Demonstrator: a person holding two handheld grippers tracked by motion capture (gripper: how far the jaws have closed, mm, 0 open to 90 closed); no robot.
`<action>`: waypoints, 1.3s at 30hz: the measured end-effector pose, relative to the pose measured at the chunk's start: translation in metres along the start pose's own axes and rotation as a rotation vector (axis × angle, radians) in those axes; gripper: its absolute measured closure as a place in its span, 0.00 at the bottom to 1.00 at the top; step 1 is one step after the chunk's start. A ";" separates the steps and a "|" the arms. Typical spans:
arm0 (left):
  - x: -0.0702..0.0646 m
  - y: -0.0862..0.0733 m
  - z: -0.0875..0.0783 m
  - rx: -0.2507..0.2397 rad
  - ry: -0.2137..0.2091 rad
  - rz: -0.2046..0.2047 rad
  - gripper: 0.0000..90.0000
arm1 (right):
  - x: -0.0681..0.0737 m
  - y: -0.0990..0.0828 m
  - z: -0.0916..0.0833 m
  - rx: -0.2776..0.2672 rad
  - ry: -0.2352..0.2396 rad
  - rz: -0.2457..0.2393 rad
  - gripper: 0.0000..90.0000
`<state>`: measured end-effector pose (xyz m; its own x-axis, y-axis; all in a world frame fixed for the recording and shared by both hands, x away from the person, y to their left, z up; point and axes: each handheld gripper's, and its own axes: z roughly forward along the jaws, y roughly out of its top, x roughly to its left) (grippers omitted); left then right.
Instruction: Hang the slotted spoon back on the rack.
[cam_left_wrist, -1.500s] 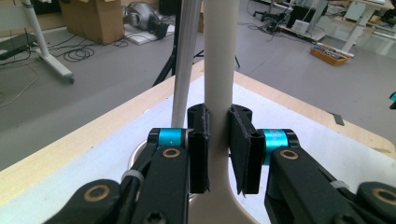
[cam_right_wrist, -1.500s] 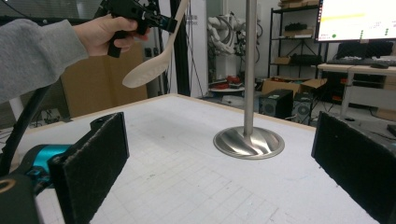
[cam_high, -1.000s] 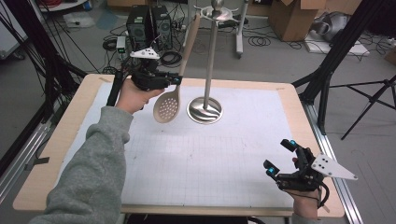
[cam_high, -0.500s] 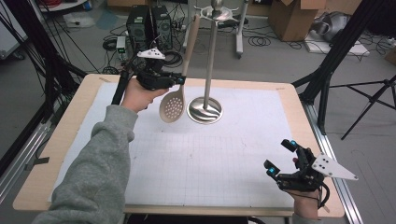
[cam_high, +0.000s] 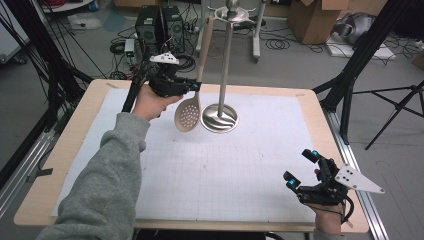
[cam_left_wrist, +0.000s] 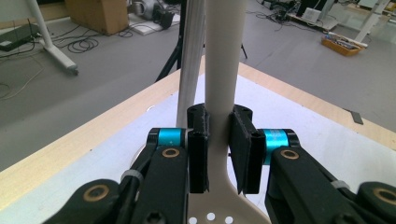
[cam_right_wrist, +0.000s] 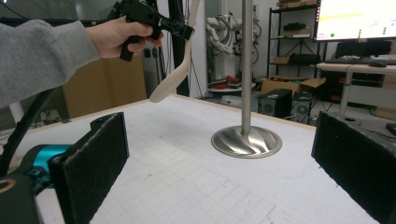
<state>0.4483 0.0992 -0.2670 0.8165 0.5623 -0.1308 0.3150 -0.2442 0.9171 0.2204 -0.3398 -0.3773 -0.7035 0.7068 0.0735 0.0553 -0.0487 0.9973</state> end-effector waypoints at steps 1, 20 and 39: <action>0.000 0.000 0.000 0.000 0.001 -0.001 0.86 | 0.001 0.000 -0.001 0.000 -0.004 0.007 0.03; 0.004 -0.003 -0.008 -0.083 -0.023 -0.055 0.58 | 0.001 0.003 -0.004 -0.008 -0.012 -0.001 0.03; -0.001 -0.012 -0.029 -0.187 -0.125 0.006 0.16 | 0.001 0.004 -0.005 -0.010 -0.014 -0.007 0.03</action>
<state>0.4298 0.1242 -0.2674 0.8754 0.4563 -0.1596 0.2239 -0.0900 0.9705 0.2165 -0.3423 -0.3731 -0.6940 0.7169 0.0664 0.0432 -0.0506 0.9978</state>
